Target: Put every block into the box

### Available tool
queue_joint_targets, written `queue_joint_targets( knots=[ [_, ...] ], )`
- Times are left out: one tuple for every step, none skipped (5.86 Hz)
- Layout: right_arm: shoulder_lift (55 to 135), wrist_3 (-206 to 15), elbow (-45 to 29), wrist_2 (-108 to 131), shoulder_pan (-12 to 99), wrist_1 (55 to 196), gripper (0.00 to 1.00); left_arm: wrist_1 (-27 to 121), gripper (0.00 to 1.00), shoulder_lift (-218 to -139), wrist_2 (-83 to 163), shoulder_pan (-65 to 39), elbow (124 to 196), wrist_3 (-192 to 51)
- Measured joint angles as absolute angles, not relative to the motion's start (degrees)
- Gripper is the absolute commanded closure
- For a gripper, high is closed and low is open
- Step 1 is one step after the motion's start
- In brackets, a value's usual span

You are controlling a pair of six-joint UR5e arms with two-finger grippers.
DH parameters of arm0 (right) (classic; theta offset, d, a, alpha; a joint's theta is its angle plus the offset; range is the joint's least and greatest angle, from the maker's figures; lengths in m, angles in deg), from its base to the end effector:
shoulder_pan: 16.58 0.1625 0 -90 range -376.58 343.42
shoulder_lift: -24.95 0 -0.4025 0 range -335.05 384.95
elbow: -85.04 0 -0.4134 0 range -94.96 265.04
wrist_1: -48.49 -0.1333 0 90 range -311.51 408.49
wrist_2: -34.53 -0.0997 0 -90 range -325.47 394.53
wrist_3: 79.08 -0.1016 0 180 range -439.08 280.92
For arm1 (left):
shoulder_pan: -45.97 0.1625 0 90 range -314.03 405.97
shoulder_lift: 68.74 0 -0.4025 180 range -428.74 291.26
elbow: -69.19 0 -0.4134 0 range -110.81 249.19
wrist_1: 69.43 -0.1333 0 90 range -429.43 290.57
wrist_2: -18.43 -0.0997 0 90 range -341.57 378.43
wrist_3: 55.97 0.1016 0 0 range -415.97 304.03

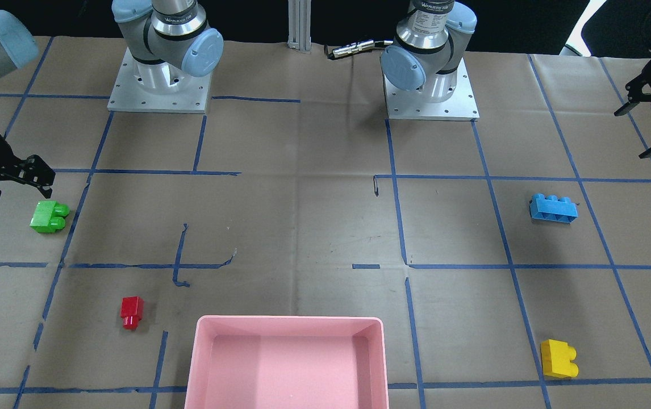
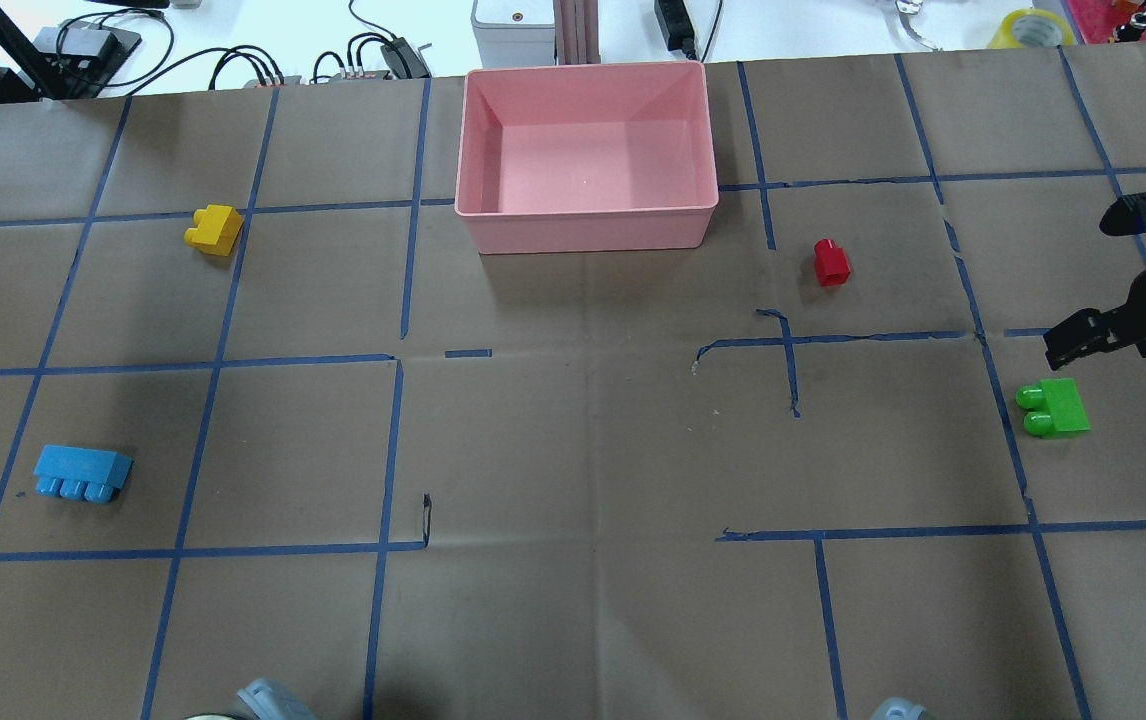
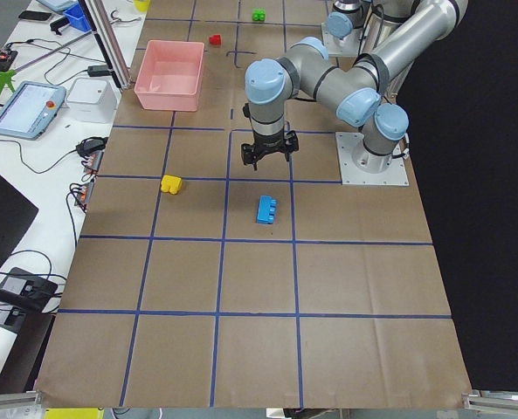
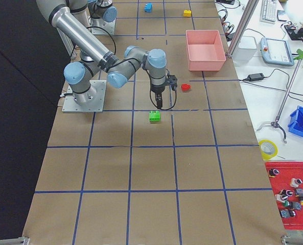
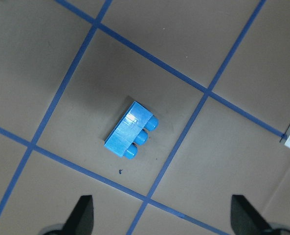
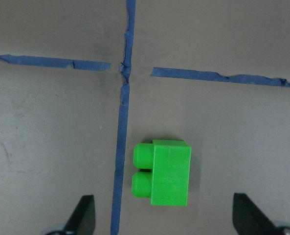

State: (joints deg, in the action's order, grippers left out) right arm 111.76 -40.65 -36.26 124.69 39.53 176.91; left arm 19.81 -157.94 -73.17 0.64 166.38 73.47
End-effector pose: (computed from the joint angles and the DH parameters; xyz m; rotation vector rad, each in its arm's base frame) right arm -0.1514 -0.4640 0.2358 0.1225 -3.0953 0.0833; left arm 0.2548 -0.4434 0.4081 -2.0539 -2.2473 -0.0501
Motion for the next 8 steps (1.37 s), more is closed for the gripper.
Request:
queue_joint_targets(
  knots=[
    [109.73,-40.49,-38.02,124.7,39.08,180.61,0.02,15.7,0.01,-157.81,-73.12,-0.32,168.29,82.55],
    [107.74,-40.34,-39.72,124.76,38.76,184.78,0.02,10.55,0.02,-157.08,-73.12,-1.1,171.85,87.12],
    [106.09,-40.26,-41.22,124.73,38.06,187.36,0.01,4.05,0.03,-156.31,-72.97,-1.36,177.26,88.69],
    [104.68,-40.18,-41.8,124.66,37.41,188.97,0.02,-2.29,0.02,-156.52,-72.8,-1.33,181.94,89.36],
    [103.08,-40.16,-41.92,124.63,37.19,190.44,0.02,-5.75,0.02,-157.48,-72.65,-1.27,184.47,89.64],
    [101.71,-40.14,-41.93,124.62,37.15,191.41,0.03,-8.12,0.03,-158.98,-72.31,-1.14,186.27,89.67],
    [101.06,-40.17,-41.9,124.59,37.12,191.76,0.28,-11.65,0.03,-160.57,-71.79,-0.94,188.55,89.3],
    [100.92,-40.19,-41.85,124.55,37.12,191.8,0.64,-15.72,0.03,-162.0,-70.46,-0.21,191.07,88.45]
  ],
)
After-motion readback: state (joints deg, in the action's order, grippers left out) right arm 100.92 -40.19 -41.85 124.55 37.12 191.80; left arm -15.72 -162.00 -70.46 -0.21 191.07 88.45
